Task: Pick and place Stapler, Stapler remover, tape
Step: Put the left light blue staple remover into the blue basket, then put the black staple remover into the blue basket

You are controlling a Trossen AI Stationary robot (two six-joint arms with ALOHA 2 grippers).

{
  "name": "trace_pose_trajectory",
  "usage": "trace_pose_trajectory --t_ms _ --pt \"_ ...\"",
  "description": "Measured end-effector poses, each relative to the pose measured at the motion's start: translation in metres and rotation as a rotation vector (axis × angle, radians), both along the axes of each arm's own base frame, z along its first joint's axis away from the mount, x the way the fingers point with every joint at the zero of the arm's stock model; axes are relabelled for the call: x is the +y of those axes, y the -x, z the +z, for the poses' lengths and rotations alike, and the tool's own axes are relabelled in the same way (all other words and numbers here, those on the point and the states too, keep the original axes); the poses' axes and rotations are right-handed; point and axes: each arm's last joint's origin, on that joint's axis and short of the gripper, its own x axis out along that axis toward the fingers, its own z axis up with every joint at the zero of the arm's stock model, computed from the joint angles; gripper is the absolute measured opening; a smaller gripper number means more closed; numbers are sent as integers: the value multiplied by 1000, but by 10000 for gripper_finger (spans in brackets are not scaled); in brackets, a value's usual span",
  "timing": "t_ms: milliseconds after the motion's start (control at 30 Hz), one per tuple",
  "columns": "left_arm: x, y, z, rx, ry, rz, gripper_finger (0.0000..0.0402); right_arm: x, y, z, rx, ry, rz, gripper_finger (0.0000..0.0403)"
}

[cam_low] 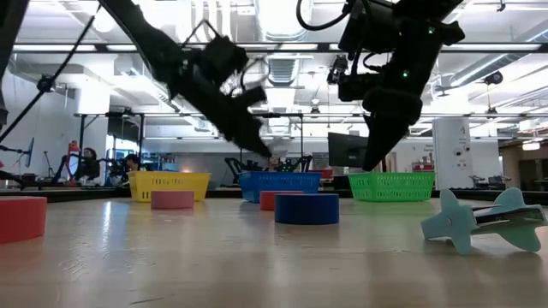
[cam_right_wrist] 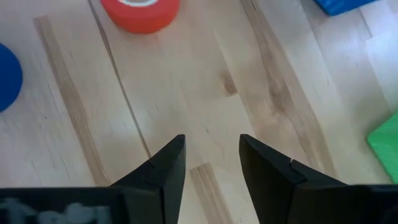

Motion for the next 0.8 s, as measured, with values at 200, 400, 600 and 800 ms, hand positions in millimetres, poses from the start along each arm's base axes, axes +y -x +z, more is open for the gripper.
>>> trace_pose_trajectory --t_ms 200,400,600,800 --pt "22 -3 -17 29 13 46 74 0 -1 1 -13 3 8 146" --pt "28 -14 -19 34 10 27 74 0 -2 1 -25 3 8 150" --pt "29 -17 -11 11 3 30 78 0 -3 1 -36 3 8 144" --pt "22 -14 7 -44 33 43 71 5 -3 1 -33 -33 11 139"
